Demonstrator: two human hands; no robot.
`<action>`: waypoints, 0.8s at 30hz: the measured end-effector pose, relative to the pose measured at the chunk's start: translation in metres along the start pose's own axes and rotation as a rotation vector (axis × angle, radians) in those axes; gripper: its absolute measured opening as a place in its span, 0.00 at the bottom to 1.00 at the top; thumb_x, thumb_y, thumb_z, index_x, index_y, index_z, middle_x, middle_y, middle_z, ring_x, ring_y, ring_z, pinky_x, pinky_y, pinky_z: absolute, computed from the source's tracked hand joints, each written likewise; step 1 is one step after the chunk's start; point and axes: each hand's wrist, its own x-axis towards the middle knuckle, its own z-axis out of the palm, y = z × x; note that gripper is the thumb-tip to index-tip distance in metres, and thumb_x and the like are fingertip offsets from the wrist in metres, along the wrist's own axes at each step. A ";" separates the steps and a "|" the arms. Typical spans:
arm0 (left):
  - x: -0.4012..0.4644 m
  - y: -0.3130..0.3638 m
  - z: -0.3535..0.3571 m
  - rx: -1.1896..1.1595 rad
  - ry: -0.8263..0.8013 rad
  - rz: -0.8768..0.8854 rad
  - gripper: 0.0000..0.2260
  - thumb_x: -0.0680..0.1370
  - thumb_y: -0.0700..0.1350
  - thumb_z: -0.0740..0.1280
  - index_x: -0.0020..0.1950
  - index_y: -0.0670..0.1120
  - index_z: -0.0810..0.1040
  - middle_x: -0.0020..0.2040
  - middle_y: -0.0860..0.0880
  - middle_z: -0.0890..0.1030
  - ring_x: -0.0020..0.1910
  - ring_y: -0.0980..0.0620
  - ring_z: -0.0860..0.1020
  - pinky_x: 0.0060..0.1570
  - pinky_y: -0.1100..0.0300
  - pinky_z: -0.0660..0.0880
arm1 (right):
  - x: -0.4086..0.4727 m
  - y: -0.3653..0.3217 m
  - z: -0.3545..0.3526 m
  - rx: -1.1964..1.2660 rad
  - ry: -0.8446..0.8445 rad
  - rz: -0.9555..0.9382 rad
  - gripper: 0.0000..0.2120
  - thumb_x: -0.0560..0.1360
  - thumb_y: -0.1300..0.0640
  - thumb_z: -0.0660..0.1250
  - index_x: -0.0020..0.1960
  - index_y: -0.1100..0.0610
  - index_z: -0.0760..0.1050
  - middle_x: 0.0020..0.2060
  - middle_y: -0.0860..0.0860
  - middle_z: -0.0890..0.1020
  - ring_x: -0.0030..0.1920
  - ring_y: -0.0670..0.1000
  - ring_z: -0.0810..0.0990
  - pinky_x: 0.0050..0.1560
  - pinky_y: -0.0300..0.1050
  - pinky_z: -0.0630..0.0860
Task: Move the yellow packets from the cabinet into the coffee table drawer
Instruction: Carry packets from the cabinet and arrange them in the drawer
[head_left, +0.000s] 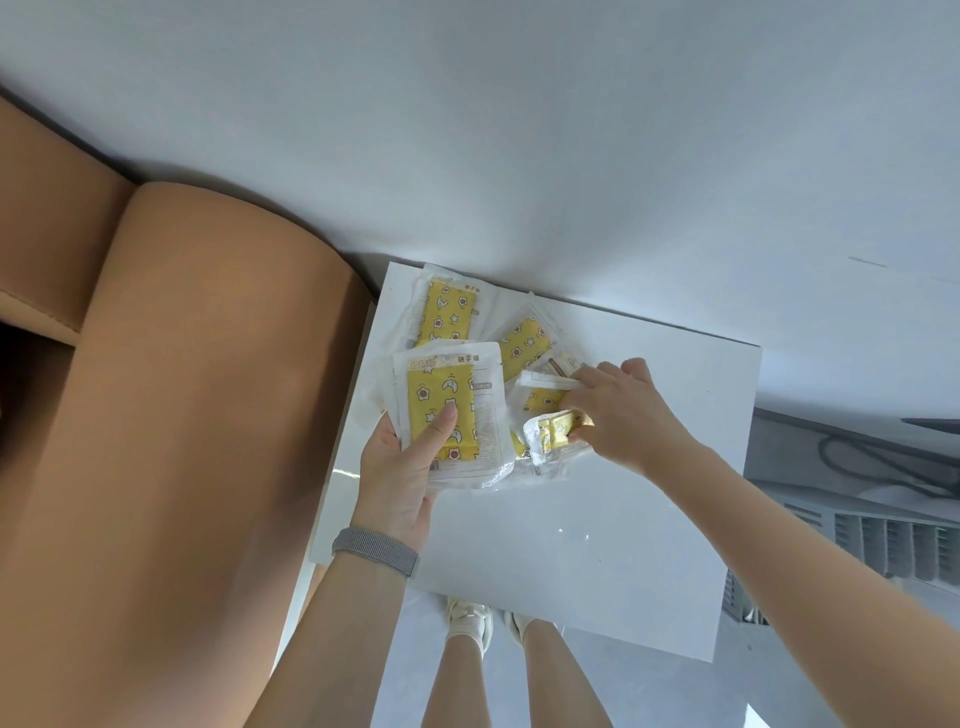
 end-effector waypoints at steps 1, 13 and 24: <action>-0.001 0.000 0.000 0.000 0.002 0.000 0.22 0.72 0.39 0.71 0.66 0.43 0.76 0.57 0.45 0.83 0.57 0.45 0.82 0.49 0.53 0.81 | -0.003 -0.001 -0.001 0.008 -0.015 0.023 0.13 0.75 0.48 0.68 0.59 0.45 0.78 0.52 0.46 0.76 0.56 0.51 0.72 0.58 0.47 0.60; -0.028 0.016 0.008 -0.084 -0.116 -0.009 0.19 0.74 0.40 0.67 0.66 0.45 0.74 0.53 0.47 0.83 0.45 0.52 0.84 0.32 0.65 0.78 | -0.086 -0.022 -0.029 0.844 0.255 0.543 0.08 0.77 0.52 0.68 0.56 0.50 0.74 0.39 0.44 0.82 0.39 0.52 0.80 0.39 0.45 0.76; -0.117 0.074 0.037 0.056 -0.274 0.041 0.21 0.71 0.45 0.69 0.64 0.50 0.77 0.57 0.46 0.83 0.53 0.44 0.83 0.41 0.51 0.81 | -0.169 -0.094 -0.127 1.549 0.786 0.699 0.09 0.76 0.55 0.68 0.55 0.48 0.75 0.47 0.49 0.85 0.49 0.52 0.85 0.49 0.56 0.81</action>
